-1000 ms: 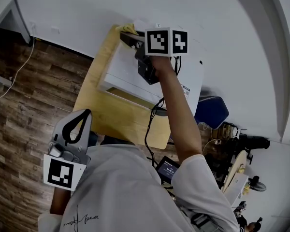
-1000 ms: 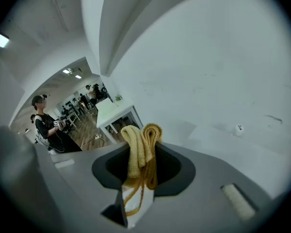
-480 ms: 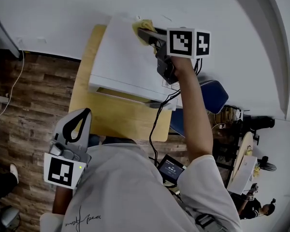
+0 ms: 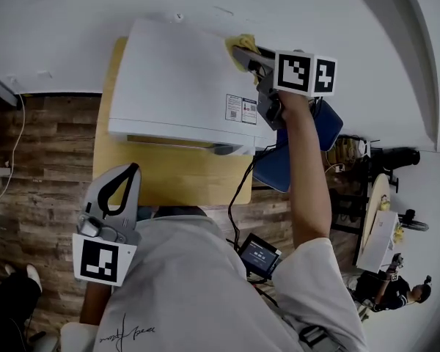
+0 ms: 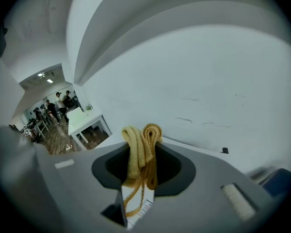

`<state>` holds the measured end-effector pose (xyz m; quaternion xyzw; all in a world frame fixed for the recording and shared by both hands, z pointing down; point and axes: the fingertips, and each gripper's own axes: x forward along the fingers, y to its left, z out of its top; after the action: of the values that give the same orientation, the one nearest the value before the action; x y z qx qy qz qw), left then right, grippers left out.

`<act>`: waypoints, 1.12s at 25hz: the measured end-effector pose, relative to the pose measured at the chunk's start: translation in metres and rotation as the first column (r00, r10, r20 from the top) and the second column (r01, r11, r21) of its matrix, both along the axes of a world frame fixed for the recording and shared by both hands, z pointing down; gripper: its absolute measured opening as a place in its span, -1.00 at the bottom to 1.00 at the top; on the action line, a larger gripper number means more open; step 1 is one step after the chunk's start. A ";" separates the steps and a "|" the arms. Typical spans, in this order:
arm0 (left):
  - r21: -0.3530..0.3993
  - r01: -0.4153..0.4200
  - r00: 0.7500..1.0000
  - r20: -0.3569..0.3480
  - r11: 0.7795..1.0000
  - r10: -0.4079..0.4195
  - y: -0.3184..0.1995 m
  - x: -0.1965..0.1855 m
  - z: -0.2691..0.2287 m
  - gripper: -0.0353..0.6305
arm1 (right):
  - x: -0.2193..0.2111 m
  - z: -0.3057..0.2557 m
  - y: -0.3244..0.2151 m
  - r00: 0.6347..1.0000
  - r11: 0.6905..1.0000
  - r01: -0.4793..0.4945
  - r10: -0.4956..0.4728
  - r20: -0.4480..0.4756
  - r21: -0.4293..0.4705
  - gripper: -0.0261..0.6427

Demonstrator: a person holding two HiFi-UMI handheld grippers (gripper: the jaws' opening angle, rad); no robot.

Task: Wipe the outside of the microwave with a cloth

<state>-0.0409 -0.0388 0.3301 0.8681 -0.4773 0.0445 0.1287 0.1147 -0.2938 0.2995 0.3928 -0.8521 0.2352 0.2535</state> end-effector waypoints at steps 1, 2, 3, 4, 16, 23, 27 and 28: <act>-0.003 -0.010 1.000 0.004 1.000 0.010 -0.001 0.005 0.001 -0.92 | 0.012 0.001 -0.001 1.000 1.000 -0.018 0.018 -0.006 0.001 -0.56; -0.008 -0.019 1.000 0.005 1.000 0.019 -0.003 0.009 0.001 -0.92 | 0.023 0.003 -0.002 0.999 0.999 -0.035 0.035 -0.012 0.001 -0.56; -0.013 -0.026 1.000 0.005 1.000 0.026 -0.004 0.013 0.002 -0.93 | 0.034 0.004 -0.002 0.998 0.999 -0.052 0.052 -0.018 0.001 -0.56; -0.017 -0.031 1.000 0.004 0.999 0.031 -0.005 0.016 0.003 -0.93 | 0.046 0.006 -0.003 0.997 0.998 -0.068 0.068 -0.024 0.001 -0.56; -0.033 -0.084 0.996 0.007 0.996 0.084 -0.023 0.046 0.006 -0.93 | 0.162 0.030 -0.005 0.966 0.973 -0.230 0.226 -0.126 -0.015 -0.56; -0.039 -0.095 0.995 0.006 0.995 0.096 -0.029 0.057 0.005 -0.92 | 0.196 0.052 -0.002 0.948 0.961 -0.276 0.266 -0.175 -0.034 -0.56; -0.042 -0.089 0.996 0.010 0.995 0.089 -0.030 0.060 0.007 -0.92 | 0.203 0.069 0.000 0.941 0.956 -0.291 0.278 -0.193 -0.044 -0.57; -0.044 -0.089 0.996 0.015 0.995 0.090 -0.030 0.060 0.007 -0.92 | 0.204 0.072 0.001 0.941 0.955 -0.292 0.279 -0.193 -0.044 -0.57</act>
<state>0.0194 -0.0687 0.3374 0.8852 -0.4380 0.0677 0.1415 0.3184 -0.2927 0.3718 0.5228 -0.7500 0.2626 0.3085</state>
